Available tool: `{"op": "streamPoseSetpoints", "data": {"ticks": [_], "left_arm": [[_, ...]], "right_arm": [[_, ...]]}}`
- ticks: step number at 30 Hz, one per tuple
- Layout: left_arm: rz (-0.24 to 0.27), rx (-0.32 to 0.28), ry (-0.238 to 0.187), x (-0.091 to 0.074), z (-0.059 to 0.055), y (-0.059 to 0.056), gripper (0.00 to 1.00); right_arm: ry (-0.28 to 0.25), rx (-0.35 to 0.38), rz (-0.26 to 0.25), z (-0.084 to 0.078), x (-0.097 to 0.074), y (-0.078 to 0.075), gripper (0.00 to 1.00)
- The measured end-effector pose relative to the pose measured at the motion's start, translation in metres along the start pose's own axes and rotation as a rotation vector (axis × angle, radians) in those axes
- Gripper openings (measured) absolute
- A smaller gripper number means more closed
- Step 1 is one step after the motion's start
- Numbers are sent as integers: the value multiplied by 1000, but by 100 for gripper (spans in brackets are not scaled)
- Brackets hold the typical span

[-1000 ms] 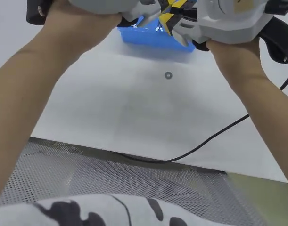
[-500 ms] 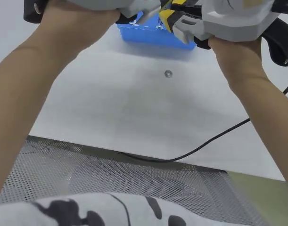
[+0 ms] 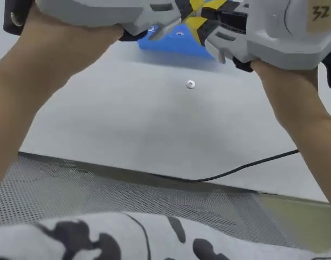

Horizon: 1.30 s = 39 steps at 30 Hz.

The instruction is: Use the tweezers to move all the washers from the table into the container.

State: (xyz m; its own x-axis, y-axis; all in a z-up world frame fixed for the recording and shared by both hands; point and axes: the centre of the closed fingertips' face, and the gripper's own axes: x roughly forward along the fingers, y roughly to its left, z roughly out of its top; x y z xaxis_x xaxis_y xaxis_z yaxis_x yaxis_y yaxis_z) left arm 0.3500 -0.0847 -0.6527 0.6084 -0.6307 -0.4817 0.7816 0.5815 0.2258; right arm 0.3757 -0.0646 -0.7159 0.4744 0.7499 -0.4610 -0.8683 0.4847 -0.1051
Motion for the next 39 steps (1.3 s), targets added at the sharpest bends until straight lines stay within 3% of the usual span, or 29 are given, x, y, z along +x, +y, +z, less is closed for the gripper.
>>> {"op": "streamPoseSetpoints", "data": {"ticks": [6, 14, 22, 32, 33, 34, 36, 38, 39], "left_arm": [[-32, 10, 16, -4, -3, -15, 0], [-78, 9, 59, 3, -19, -38, 0], [-103, -47, 77, 3, -25, -36, 0], [-111, -83, 103, -6, -27, -45, 0], [-109, -90, 95, 15, -40, -43, 0], [-107, -97, 91, 24, -45, -42, 0], [-108, -106, 91, 15, -37, -41, 0], [-108, -108, 89, 24, -46, -40, 0], [-108, -109, 89, 20, -42, -41, 0]], "right_arm": [[7, 1, 11, -8, -12, 14, 7], [55, 10, 49, -28, -16, 33, 6], [98, 21, 73, -43, -12, 38, 6], [135, 41, 101, -57, -2, 40, 6], [130, 40, 99, -57, -2, 40, 6], [129, 44, 100, -56, -2, 40, 6], [131, 47, 102, -56, -2, 40, 6], [132, 46, 102, -56, -2, 40, 5], [133, 46, 103, -56, -2, 40, 5]]}}
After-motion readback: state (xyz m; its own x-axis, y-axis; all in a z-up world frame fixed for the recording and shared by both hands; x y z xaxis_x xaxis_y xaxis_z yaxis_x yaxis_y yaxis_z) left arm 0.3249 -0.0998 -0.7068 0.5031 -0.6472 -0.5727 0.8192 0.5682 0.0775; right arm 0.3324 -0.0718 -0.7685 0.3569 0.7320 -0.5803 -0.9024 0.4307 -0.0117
